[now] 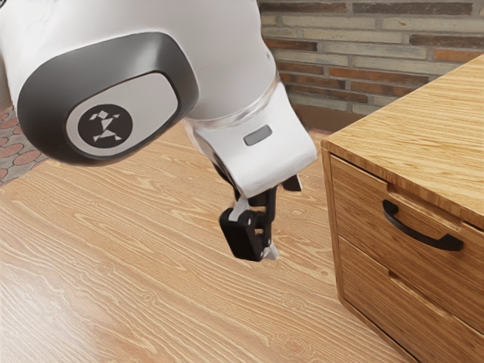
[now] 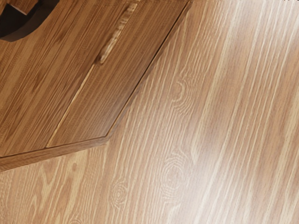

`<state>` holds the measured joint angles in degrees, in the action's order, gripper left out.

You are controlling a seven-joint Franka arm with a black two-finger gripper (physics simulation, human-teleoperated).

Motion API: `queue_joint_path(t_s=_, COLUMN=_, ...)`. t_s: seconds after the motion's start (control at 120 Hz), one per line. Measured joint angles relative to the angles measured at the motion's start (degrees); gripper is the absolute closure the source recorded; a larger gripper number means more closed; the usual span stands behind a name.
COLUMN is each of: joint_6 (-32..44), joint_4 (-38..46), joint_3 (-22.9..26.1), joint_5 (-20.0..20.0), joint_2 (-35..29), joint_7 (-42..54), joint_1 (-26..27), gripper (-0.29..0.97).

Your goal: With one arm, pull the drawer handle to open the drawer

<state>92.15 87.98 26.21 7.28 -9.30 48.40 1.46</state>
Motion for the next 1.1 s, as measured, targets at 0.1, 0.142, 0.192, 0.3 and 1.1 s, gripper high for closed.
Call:
queue_joint_path(t_s=0.1, joint_6=3.0, joint_4=0.9, joint_3=2.8, joint_5=0.0, joint_2=-0.7, joint_7=2.2, joint_1=0.0, gripper=0.0)
queue_joint_path(t_s=0.142, joint_6=4.0, joint_4=1.5, joint_3=3.9, joint_5=0.0, joint_2=-1.0, joint_7=3.0, joint_1=0.1, gripper=0.0)
queue_joint_path(t_s=0.192, joint_6=4.9, joint_4=1.8, joint_3=4.7, joint_5=0.0, joint_2=-1.6, joint_7=3.9, joint_1=0.2, gripper=0.0)
queue_joint_path(t_s=0.3, joint_6=6.4, joint_4=2.1, joint_3=5.5, joint_5=-0.1, joint_2=-1.9, joint_7=5.7, joint_1=0.1, gripper=0.0)
queue_joint_path(t_s=1.1, joint_6=19.1, joint_4=5.2, joint_3=9.4, joint_5=1.2, joint_2=1.2, joint_7=12.1, joint_1=0.1, gripper=0.0)
